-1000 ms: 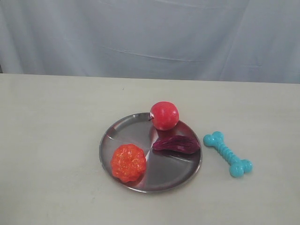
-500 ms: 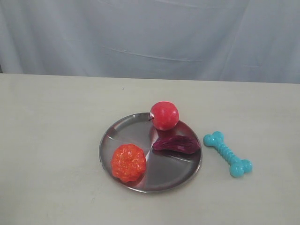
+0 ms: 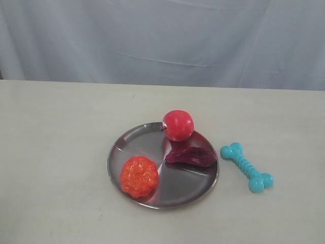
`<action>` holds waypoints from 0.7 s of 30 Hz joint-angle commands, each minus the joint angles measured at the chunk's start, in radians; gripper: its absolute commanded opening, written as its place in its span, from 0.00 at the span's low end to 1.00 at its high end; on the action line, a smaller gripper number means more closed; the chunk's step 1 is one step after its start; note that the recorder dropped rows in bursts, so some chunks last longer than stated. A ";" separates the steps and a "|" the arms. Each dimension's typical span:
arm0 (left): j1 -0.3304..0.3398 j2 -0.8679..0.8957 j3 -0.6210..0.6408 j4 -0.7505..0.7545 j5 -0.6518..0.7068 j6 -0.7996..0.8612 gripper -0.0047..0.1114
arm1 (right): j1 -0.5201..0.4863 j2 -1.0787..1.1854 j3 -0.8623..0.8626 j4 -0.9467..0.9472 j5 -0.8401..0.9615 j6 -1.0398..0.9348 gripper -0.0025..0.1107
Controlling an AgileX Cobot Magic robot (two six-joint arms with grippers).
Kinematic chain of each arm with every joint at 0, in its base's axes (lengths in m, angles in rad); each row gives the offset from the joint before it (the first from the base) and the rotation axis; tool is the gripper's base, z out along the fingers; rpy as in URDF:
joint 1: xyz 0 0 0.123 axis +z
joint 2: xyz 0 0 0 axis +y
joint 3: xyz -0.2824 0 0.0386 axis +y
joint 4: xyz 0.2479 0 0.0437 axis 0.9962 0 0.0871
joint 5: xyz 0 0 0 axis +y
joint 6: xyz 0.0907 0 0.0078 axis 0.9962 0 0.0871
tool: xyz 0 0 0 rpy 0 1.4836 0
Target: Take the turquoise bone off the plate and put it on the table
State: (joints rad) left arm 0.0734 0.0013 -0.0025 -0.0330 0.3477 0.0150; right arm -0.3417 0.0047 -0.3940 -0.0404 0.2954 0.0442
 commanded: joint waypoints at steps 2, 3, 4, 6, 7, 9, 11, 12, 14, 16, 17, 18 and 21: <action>0.004 -0.001 0.003 0.000 -0.005 -0.004 0.04 | -0.006 -0.005 0.188 -0.010 -0.069 0.001 0.02; 0.004 -0.001 0.003 0.000 -0.005 -0.004 0.04 | -0.006 -0.005 0.215 -0.010 -0.092 0.004 0.02; 0.004 -0.001 0.003 0.000 -0.005 -0.004 0.04 | -0.006 -0.005 0.244 -0.010 -0.110 0.013 0.02; 0.004 -0.001 0.003 0.000 -0.005 -0.004 0.04 | -0.006 -0.005 0.292 -0.010 -0.115 0.013 0.02; 0.004 -0.001 0.003 0.000 -0.005 -0.004 0.04 | -0.004 -0.005 0.314 -0.010 -0.115 0.011 0.02; 0.004 -0.001 0.003 0.000 -0.005 -0.004 0.04 | -0.004 -0.005 0.358 -0.010 -0.115 0.011 0.02; 0.004 -0.001 0.003 0.000 -0.005 -0.004 0.04 | -0.004 -0.005 0.394 -0.010 -0.115 0.013 0.02; 0.004 -0.001 0.003 0.000 -0.005 -0.004 0.04 | -0.004 -0.005 0.394 -0.010 -0.115 0.015 0.02; 0.004 -0.001 0.003 0.000 -0.005 -0.004 0.04 | -0.004 -0.005 0.394 -0.010 -0.044 0.015 0.02; 0.004 -0.001 0.003 0.000 -0.005 -0.004 0.04 | -0.004 -0.005 0.394 -0.010 -0.003 0.018 0.02; 0.004 -0.001 0.003 0.000 -0.005 -0.004 0.04 | -0.004 -0.005 0.394 -0.010 0.002 0.023 0.02; 0.004 -0.001 0.003 0.000 -0.005 -0.004 0.04 | -0.004 -0.005 0.394 -0.004 0.002 0.025 0.02; 0.004 -0.001 0.003 0.000 -0.005 -0.004 0.04 | 0.000 -0.005 0.394 -0.001 0.019 0.022 0.02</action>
State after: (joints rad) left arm 0.0734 0.0013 -0.0025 -0.0330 0.3477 0.0150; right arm -0.3417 0.0047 -0.0025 -0.0404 0.2958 0.0599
